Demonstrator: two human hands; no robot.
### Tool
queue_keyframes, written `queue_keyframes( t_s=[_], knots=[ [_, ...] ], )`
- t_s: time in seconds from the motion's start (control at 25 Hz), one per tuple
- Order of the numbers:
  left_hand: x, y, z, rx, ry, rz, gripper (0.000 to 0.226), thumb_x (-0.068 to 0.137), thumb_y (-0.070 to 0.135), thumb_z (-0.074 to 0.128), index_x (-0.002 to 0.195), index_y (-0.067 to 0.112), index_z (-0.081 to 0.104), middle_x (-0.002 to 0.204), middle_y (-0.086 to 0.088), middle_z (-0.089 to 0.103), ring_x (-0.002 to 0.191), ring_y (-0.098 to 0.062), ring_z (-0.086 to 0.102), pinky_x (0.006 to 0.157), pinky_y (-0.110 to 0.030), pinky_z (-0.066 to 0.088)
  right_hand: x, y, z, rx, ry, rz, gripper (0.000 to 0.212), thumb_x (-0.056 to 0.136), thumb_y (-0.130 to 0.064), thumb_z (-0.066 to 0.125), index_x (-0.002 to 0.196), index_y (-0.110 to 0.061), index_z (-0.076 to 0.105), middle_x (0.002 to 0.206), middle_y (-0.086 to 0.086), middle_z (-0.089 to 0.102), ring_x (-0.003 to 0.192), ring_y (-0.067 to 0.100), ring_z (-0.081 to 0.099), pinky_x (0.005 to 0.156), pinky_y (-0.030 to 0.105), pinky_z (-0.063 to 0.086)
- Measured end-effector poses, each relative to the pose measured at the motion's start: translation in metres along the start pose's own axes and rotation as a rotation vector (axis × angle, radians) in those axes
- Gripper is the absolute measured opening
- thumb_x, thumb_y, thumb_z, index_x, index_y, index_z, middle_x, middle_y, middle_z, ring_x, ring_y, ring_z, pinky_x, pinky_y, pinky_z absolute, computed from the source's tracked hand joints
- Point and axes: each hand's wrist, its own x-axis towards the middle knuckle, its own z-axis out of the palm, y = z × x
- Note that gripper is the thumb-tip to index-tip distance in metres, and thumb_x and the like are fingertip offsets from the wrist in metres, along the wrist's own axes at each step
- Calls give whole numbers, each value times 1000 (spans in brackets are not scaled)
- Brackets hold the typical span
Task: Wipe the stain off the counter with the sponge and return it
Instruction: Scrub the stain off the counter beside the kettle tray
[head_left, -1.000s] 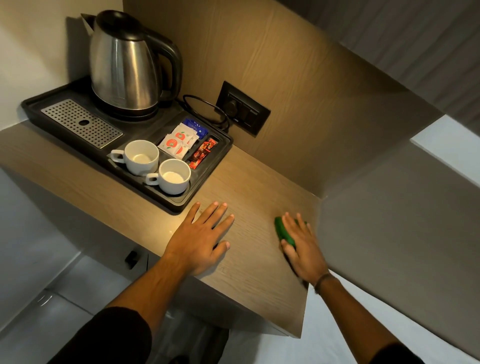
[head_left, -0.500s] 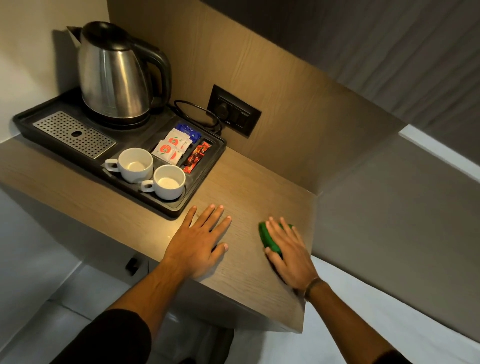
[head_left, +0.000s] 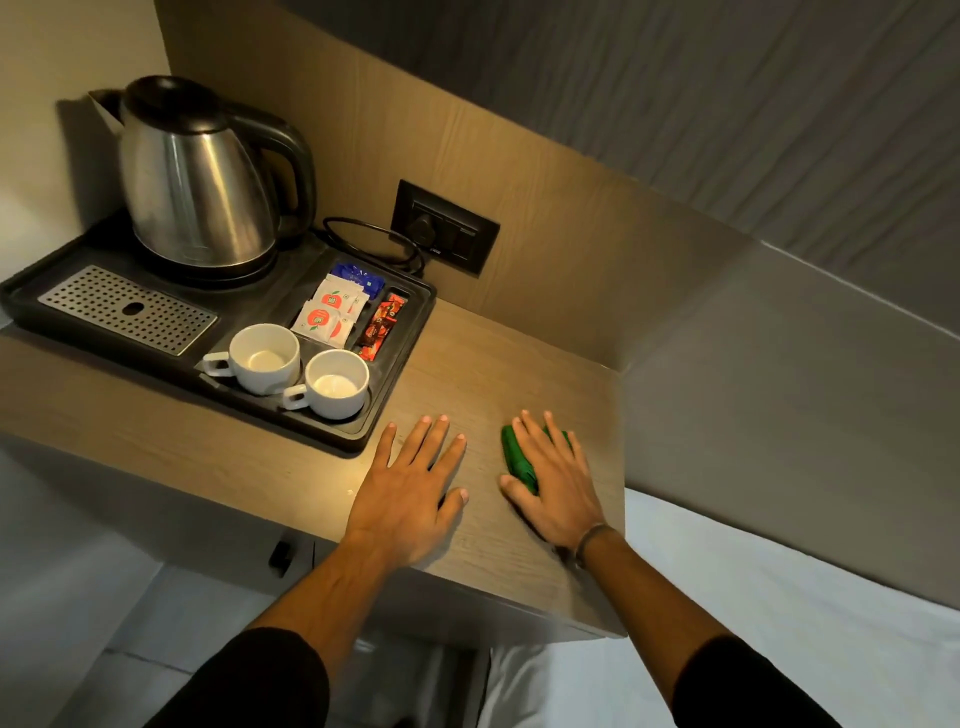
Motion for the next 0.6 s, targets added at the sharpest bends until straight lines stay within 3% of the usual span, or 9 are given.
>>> queue_keyframes(
  t_s=[0.08, 0.16, 0.28, 0.4, 0.6],
  knots=[
    [1, 0, 1, 12, 1, 6, 72, 104, 62, 14, 166, 27, 7, 178, -6, 3, 163, -26, -4, 129, -63, 5, 6, -9, 5, -45, 11, 36, 84, 99, -75, 34, 166, -32, 7, 173, -10, 3, 160, 18, -8, 128, 51, -3],
    [0, 0, 1, 24, -6, 12, 72, 104, 61, 14, 166, 26, 6, 178, -7, 3, 163, -27, -3, 129, -63, 5, 6, -9, 7, -32, 15, 28, 78, 102, -72, 32, 165, -31, 10, 174, -6, 8, 161, 20, -3, 128, 52, 0],
    [1, 2, -5, 25, -42, 10, 72, 105, 59, 16, 166, 24, 3, 178, -7, 0, 163, -26, -6, 129, -62, 2, 5, -12, 3, 3, 30, 46, 64, 109, -47, 43, 164, -26, 19, 173, -3, 19, 161, 22, 8, 130, 50, 5],
    [-4, 11, -19, 41, -58, 6, 74, 107, 55, 22, 166, 15, 1, 177, -11, 0, 163, -28, -5, 131, -58, 2, -2, -26, -2, 14, 69, 97, 67, 105, -17, 55, 164, -22, 22, 172, 1, 24, 160, 20, 12, 131, 49, 7],
    [-37, 11, -47, 52, -30, 1, 76, 108, 54, 23, 164, 7, 0, 176, -16, -2, 162, -29, -5, 132, -53, 6, -32, -49, -12, -12, 145, 38, 74, 100, -5, 59, 163, -20, 22, 171, 5, 24, 159, 20, 9, 130, 44, 6]
  ],
)
